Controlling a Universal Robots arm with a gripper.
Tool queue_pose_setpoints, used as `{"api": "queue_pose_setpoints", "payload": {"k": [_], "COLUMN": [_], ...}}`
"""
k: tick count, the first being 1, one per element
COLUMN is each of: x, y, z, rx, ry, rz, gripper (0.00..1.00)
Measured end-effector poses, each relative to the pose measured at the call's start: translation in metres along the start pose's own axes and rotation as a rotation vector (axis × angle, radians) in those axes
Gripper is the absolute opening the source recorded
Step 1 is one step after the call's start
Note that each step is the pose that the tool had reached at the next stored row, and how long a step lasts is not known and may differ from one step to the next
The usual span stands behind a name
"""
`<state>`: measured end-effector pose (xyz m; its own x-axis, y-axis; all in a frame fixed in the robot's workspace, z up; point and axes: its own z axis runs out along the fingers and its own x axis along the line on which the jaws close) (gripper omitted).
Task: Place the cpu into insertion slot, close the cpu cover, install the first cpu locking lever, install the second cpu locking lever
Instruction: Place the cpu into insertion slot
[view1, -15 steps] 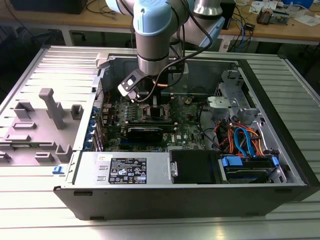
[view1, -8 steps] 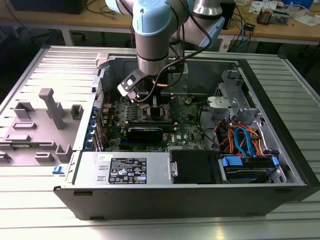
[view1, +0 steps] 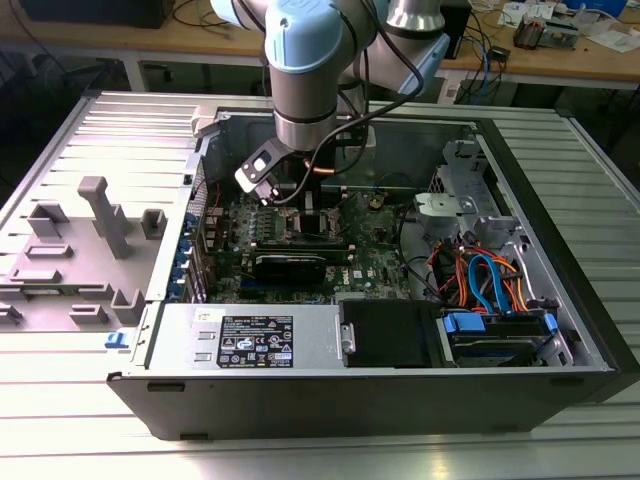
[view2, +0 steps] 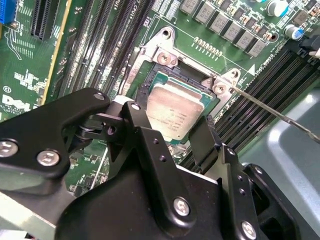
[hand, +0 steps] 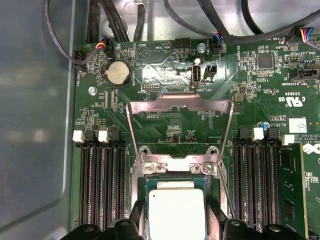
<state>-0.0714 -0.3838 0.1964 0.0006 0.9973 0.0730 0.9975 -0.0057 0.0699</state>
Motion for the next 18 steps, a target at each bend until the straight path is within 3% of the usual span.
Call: {"api": "queue_pose_setpoints", "payload": {"k": [6,18], "x": [0.0006,0.0006], "y": [0.0002,0.0011], "z": [-0.0039,-0.0018], "rx": [0.0003,0.0005], "ry": [-0.019,-0.0197], "rz": [-0.001,-0.001], "gripper": [0.58,0.58]}}
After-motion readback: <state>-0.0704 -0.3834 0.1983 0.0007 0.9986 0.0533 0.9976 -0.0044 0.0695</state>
